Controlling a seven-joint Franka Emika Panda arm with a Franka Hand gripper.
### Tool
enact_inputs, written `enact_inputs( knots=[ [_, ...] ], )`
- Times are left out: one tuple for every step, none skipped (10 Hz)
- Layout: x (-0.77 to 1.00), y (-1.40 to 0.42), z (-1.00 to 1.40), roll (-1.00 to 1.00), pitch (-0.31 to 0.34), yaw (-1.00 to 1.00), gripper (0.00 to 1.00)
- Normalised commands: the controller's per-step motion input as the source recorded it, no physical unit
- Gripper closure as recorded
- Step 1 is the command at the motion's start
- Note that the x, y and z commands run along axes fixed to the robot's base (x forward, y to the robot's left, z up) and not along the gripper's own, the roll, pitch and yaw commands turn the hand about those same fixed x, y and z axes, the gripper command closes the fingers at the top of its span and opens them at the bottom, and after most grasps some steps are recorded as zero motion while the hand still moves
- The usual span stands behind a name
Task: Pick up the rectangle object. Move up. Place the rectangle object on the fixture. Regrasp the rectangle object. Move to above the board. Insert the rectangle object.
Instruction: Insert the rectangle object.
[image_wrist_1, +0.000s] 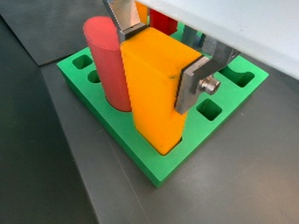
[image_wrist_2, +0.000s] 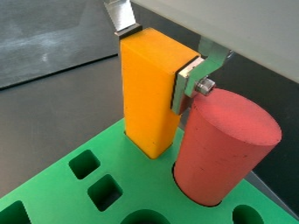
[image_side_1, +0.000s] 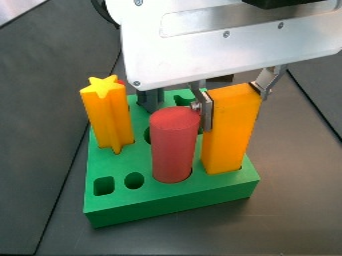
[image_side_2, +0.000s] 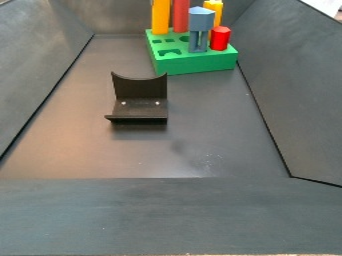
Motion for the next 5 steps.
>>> enact_inputs(
  knots=[
    [0.39,-0.13,-0.49,0.34,0.161,0.0,1.0],
    [0.52,-0.07,-0.36,0.35,0.271,-0.08,1.0],
    [0.57,-0.09,-0.26,0.37,0.32,-0.07,1.0],
    [0.55,-0.1,-0.19,0.38,0.349,-0.05,1.0],
    [0.57,-0.09,-0.2,0.38,0.344,-0.05,1.0]
  ],
)
